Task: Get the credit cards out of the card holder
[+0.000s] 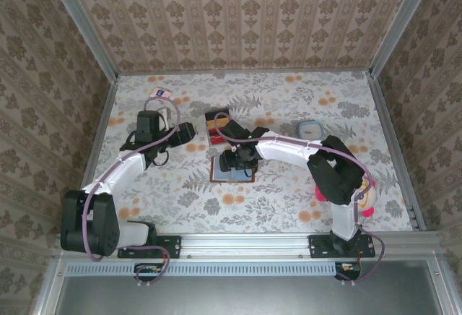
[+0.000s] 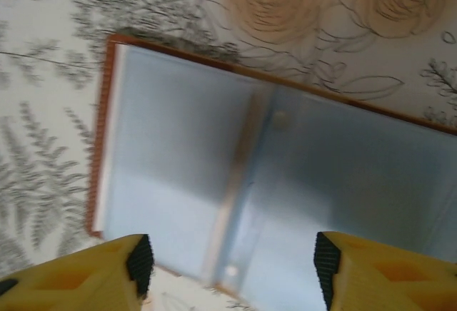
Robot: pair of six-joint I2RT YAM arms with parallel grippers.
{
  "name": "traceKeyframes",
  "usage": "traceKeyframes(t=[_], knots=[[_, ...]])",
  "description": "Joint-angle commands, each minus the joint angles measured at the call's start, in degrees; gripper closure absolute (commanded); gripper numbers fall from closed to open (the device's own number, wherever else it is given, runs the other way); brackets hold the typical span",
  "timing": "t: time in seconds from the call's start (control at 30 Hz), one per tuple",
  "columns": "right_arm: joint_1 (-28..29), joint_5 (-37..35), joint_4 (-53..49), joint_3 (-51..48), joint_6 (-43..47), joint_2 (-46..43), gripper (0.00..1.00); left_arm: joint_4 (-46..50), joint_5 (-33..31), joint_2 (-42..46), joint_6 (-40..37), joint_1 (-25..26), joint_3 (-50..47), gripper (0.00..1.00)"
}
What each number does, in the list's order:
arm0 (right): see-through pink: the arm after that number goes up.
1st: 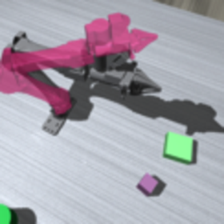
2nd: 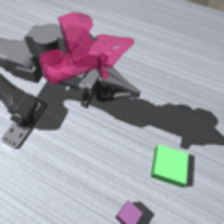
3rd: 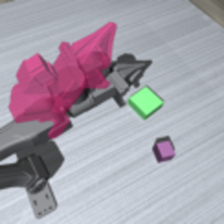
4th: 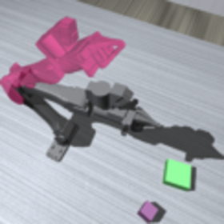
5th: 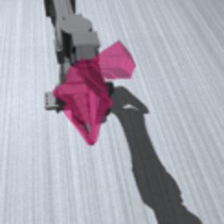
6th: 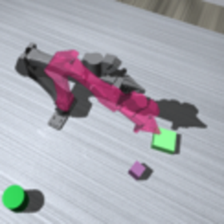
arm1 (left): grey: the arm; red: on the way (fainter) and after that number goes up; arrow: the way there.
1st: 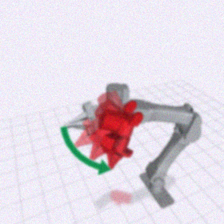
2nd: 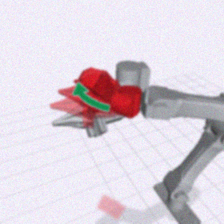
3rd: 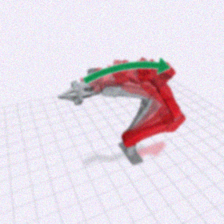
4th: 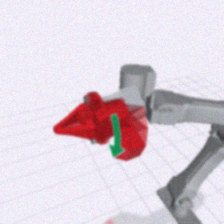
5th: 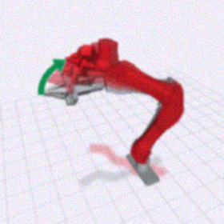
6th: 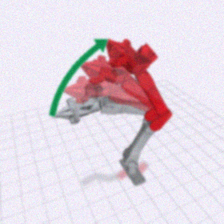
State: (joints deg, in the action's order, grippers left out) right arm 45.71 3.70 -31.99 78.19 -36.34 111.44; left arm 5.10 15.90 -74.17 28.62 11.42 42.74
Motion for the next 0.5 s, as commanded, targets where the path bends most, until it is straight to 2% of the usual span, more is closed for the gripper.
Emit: traceKeyframes(t=[0.0, 0.13, 0.27, 0.33, 0.43, 0.47], knots=[[-0.2, -3.9, -5.1, 2.1, 2.8, 2.2, 0.37, 3.0, 5.3, -0.2, 7.4, -0.5, -1.1, 0.14], [-0.6, -4.0, -4.8, 1.7, 4.3, 3.8, 0.38, 2.8, 12.5, -2.1, 10.4, -0.1, -2.3, 0.23], [-0.8, -3.9, -4.9, 1.7, 4.7, 5.3, 0.38, 3.9, 13.5, -2.2, 11.4, 2.3, -3.0, 0.27], [-1.1, -3.7, -4.9, 1.7, 4.7, 6.0, 0.39, 3.3, 14.8, -2.8, 12.7, 4.1, -3.6, 0.35], [-1.3, -3.5, -4.9, 1.3, 4.7, 6.8, 0.40, 2.6, 16.5, -4.9, 14.1, 7.6, -3.8, 0.54], [-1.4, -3.4, -4.9, 1.3, 4.7, 7.0, 0.40, 3.1, 16.1, -5.7, 14.6, 8.8, -3.7, 0.58]])
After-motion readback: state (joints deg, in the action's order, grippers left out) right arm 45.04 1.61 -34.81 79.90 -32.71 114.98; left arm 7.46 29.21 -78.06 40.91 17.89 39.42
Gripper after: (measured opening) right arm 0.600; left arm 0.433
